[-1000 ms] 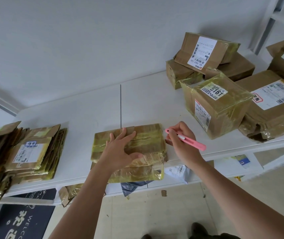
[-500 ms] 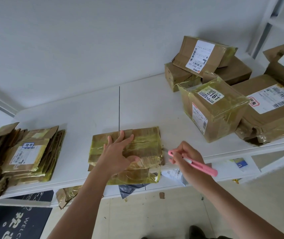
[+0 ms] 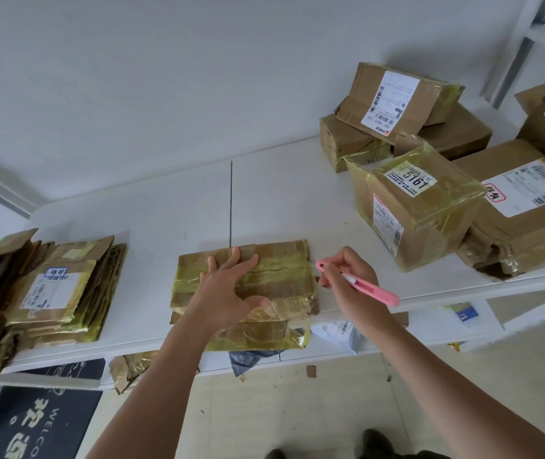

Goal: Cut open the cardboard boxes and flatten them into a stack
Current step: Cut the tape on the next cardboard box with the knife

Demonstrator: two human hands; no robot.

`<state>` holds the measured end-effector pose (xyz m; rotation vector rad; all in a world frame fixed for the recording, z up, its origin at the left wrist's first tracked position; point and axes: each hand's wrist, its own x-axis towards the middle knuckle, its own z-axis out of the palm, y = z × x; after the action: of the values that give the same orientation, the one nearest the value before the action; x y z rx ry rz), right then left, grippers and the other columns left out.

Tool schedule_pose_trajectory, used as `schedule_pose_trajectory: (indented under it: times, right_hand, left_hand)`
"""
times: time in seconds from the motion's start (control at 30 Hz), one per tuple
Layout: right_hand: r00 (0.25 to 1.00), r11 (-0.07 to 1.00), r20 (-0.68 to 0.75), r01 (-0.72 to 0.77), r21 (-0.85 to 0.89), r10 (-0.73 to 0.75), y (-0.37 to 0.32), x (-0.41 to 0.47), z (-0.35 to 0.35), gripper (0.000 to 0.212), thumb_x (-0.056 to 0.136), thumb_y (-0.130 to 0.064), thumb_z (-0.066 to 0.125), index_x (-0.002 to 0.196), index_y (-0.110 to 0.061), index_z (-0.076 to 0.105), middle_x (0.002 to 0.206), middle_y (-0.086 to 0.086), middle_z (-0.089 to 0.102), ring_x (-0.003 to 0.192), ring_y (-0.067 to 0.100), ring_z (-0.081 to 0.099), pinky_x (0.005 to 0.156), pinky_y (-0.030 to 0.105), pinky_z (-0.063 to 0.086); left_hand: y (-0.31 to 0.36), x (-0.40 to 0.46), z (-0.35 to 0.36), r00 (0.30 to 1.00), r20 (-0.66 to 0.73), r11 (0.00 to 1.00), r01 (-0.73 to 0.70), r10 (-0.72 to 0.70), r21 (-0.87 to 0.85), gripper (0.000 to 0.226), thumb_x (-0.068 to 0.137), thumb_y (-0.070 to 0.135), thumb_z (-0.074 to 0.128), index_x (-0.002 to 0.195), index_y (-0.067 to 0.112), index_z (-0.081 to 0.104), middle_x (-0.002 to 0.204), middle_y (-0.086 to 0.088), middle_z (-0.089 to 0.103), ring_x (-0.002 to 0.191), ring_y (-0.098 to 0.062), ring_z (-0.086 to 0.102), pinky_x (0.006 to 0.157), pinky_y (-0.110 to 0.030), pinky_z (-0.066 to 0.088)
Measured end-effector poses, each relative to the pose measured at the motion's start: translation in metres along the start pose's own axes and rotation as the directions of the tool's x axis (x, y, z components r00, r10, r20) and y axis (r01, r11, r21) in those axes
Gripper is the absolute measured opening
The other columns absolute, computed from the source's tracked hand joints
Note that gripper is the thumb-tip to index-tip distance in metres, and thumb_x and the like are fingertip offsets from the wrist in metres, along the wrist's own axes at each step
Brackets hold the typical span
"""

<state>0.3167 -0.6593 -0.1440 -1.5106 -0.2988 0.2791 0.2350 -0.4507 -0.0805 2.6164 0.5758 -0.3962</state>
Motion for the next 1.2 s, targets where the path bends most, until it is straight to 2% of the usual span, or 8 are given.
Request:
schedule_pose_trajectory:
  times: [0.13,0.3,0.43,0.67,0.87,1.0,1.1,1.2]
  right_hand:
    - [1.000,1.000,0.025,-0.010,-0.002,0.010,-0.003,-0.018,-0.010,0.016,0.097,0.000,0.054,0.081,-0.004,0.054,0.072,0.010,0.065,0.074,0.026,0.065,0.081,0.062,0.053]
    - [0.989,0.995,0.147,0.040,-0.092,-0.026,-0.012,-0.037,-0.033,0.018,0.096,-0.002,0.058,0.079,-0.002,0.052,0.068,0.010,0.062,0.070,0.031,0.060,0.069,0.050,0.050]
    - [0.997,0.997,-0.008,0.075,-0.021,-0.075,-0.015,-0.013,-0.033,0.016,0.097,0.000,0.054,0.082,-0.003,0.053,0.075,0.013,0.065,0.077,0.033,0.066,0.074,0.044,0.057]
    - [0.999,0.999,0.016,0.048,-0.017,-0.047,-0.004,0.000,-0.001,0.014,0.098,-0.004,0.054,0.084,-0.003,0.052,0.073,0.010,0.064,0.072,0.037,0.061,0.071,0.063,0.052]
    - [0.992,0.992,0.105,0.075,-0.104,-0.064,-0.007,-0.037,-0.019,0.017,0.097,-0.001,0.056,0.080,-0.001,0.053,0.068,0.009,0.063,0.067,0.021,0.062,0.067,0.031,0.051]
    - [0.989,0.982,0.101,0.119,-0.146,-0.105,-0.012,-0.035,-0.036,0.014,0.097,-0.002,0.056,0.083,-0.006,0.055,0.071,0.007,0.063,0.064,0.029,0.058,0.057,0.040,0.046]
    - [0.976,0.939,0.062,0.219,-0.264,-0.210,-0.017,-0.004,-0.038,0.010,0.099,-0.011,0.056,0.090,-0.008,0.053,0.070,-0.001,0.057,0.060,0.016,0.053,0.055,0.028,0.043]
    - [0.916,0.747,0.237,0.400,-0.531,-0.322,-0.001,0.033,-0.036,0.005,0.098,-0.012,0.053,0.094,-0.009,0.056,0.070,-0.005,0.055,0.062,0.016,0.053,0.058,0.031,0.044]
  left_hand:
    - [-0.002,-0.002,0.002,1.000,-0.008,1.000,-0.007,0.007,-0.009,0.086,0.082,0.048,0.074,0.151,0.046,0.023,0.162,0.018,-0.001,0.150,-0.031,-0.014,0.122,-0.056,0.008]
    - [0.001,0.002,0.000,1.000,0.003,1.000,0.000,0.000,-0.022,0.086,0.082,0.047,0.074,0.151,0.046,0.023,0.162,0.018,-0.001,0.150,-0.030,-0.015,0.122,-0.056,0.006]
    - [0.002,0.001,0.000,1.000,-0.002,1.000,0.002,-0.002,-0.024,0.086,0.083,0.048,0.073,0.152,0.046,0.022,0.162,0.018,-0.001,0.150,-0.029,-0.016,0.122,-0.055,0.005]
    - [0.001,0.000,0.000,1.000,0.005,1.000,-0.004,0.004,-0.021,0.086,0.084,0.047,0.073,0.152,0.045,0.022,0.162,0.018,-0.002,0.149,-0.031,-0.017,0.122,-0.055,0.002]
    - [-0.002,0.001,0.000,1.000,-0.004,0.999,-0.023,0.022,-0.028,0.084,0.085,0.044,0.072,0.153,0.044,0.022,0.163,0.016,-0.001,0.149,-0.031,-0.017,0.121,-0.054,0.001]
    - [-0.003,0.003,-0.002,0.999,0.015,0.999,-0.040,0.040,-0.036,0.084,0.085,0.046,0.071,0.153,0.045,0.022,0.162,0.018,-0.003,0.149,-0.030,-0.018,0.120,-0.053,-0.002]
    - [-0.014,0.004,-0.008,0.996,0.053,0.997,-0.077,0.077,0.008,0.082,0.086,0.047,0.069,0.152,0.048,0.019,0.161,0.020,-0.005,0.149,-0.028,-0.018,0.121,-0.052,-0.003]
    - [-0.028,0.005,-0.017,0.988,0.114,0.994,-0.106,0.107,-0.012,0.081,0.085,0.039,0.072,0.146,0.054,0.019,0.158,0.025,-0.006,0.149,-0.023,-0.020,0.122,-0.050,-0.007]
